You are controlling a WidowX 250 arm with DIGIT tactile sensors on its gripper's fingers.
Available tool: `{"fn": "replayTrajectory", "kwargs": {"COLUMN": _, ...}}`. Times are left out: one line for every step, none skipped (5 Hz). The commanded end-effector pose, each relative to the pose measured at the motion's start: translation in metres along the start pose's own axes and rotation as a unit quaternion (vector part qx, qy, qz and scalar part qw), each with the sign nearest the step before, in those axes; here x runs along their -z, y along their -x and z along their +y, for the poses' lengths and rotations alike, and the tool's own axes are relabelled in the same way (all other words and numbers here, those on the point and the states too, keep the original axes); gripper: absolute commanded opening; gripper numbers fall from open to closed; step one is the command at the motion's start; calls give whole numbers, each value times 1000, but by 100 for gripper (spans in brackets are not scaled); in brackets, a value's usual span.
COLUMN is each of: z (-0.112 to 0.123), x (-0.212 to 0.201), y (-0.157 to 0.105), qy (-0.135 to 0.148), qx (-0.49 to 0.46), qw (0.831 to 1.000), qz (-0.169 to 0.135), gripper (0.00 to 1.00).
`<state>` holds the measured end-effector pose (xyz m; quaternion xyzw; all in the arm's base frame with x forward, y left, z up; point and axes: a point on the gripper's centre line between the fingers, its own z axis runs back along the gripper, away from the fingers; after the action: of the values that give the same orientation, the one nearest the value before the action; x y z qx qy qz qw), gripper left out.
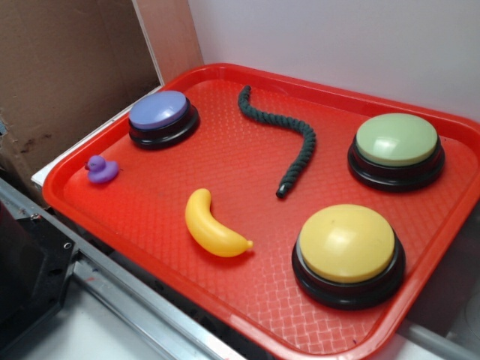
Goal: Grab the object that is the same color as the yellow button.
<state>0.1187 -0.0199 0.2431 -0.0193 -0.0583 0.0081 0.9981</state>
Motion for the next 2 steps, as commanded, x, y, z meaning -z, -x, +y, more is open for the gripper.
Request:
{"fn": "replayTrajectory", "kwargs": {"z": 0, "x": 0, "y": 0, "qy": 0, "qx": 0, "qw": 1000, "qz": 0, "gripper": 100}}
{"fn": "replayTrajectory", "kwargs": {"z": 13, "x": 4, "y": -30, "qy": 14, "qx": 17, "qw": 1000, "qz": -7, "gripper": 100}}
